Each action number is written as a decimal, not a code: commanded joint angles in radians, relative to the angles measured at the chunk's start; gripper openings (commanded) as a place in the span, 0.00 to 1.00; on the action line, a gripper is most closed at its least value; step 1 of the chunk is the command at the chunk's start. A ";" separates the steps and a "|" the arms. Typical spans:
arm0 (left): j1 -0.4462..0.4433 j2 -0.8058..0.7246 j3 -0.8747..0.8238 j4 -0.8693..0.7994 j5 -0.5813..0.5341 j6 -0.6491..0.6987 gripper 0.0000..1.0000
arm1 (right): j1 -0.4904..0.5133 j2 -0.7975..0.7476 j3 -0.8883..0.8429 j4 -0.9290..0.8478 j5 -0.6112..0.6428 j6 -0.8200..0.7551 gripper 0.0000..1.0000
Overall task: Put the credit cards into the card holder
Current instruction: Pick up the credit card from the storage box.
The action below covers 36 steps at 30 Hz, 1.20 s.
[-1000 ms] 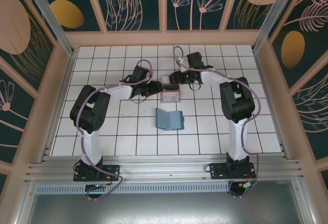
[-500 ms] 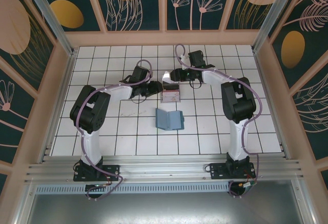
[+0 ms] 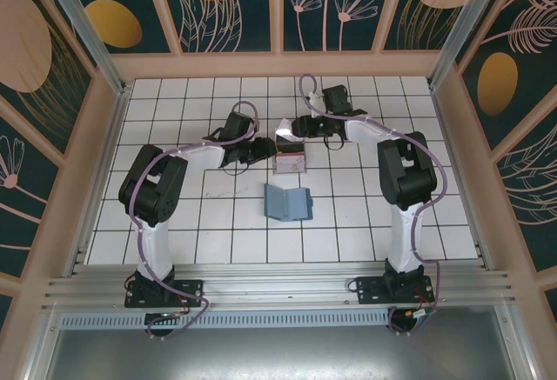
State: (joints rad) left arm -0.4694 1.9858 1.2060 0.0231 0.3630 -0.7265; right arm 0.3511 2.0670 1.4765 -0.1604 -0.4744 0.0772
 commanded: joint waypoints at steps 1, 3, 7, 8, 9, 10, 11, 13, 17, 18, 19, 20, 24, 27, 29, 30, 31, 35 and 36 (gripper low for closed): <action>-0.003 0.016 -0.023 -0.080 0.005 0.004 0.46 | -0.014 -0.045 -0.020 0.004 0.025 -0.023 0.43; -0.003 0.013 -0.025 -0.080 0.004 0.004 0.46 | -0.015 -0.043 -0.022 0.002 0.025 -0.024 0.42; -0.002 0.015 -0.024 -0.080 0.005 0.003 0.46 | -0.014 -0.046 -0.026 0.001 0.016 -0.030 0.37; -0.003 0.014 -0.025 -0.080 0.005 0.004 0.46 | -0.015 -0.046 -0.030 0.002 0.016 -0.031 0.36; -0.002 0.014 -0.026 -0.080 0.004 0.004 0.46 | -0.014 -0.048 -0.031 0.002 0.015 -0.034 0.36; -0.003 0.013 -0.026 -0.080 0.004 0.004 0.46 | -0.015 -0.050 -0.034 0.002 0.013 -0.037 0.36; -0.003 0.014 -0.026 -0.080 0.004 0.004 0.46 | -0.015 -0.050 -0.036 0.001 0.011 -0.040 0.36; -0.003 0.016 -0.026 -0.080 0.004 0.003 0.46 | -0.015 -0.055 -0.037 -0.004 0.011 -0.045 0.36; -0.003 0.016 -0.026 -0.081 0.005 0.004 0.46 | -0.016 -0.061 -0.047 -0.011 0.008 -0.053 0.35; -0.003 0.016 -0.024 -0.081 0.005 0.004 0.46 | -0.017 -0.063 -0.048 -0.011 0.008 -0.054 0.35; -0.003 0.016 -0.024 -0.083 0.004 0.004 0.46 | -0.018 -0.064 -0.052 -0.011 0.008 -0.054 0.32; -0.003 0.015 -0.023 -0.083 0.004 0.005 0.46 | -0.019 -0.067 -0.055 -0.010 0.007 -0.054 0.29; -0.003 0.016 -0.026 -0.083 0.001 0.004 0.46 | -0.026 -0.071 -0.065 -0.007 -0.001 -0.051 0.23; -0.003 0.015 -0.029 -0.083 0.002 0.003 0.46 | -0.027 -0.077 -0.072 -0.005 -0.007 -0.053 0.19; -0.003 0.013 -0.031 -0.081 0.001 0.002 0.46 | -0.030 -0.081 -0.077 -0.004 -0.012 -0.053 0.18; -0.003 0.016 -0.031 -0.081 0.001 0.002 0.46 | -0.030 -0.084 -0.078 -0.004 -0.016 -0.054 0.18; -0.003 0.015 -0.031 -0.081 0.001 0.003 0.46 | -0.031 -0.086 -0.079 -0.004 -0.021 -0.056 0.18; -0.003 0.013 -0.031 -0.080 0.002 0.001 0.46 | -0.041 -0.100 -0.093 0.002 -0.049 -0.065 0.17; -0.003 0.013 -0.030 -0.082 0.000 0.001 0.46 | -0.044 -0.107 -0.099 0.008 -0.060 -0.066 0.17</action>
State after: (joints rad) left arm -0.4694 1.9858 1.2057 0.0227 0.3626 -0.7265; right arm 0.3248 2.0068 1.4040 -0.1600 -0.5247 0.0311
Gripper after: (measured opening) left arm 0.461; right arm 0.176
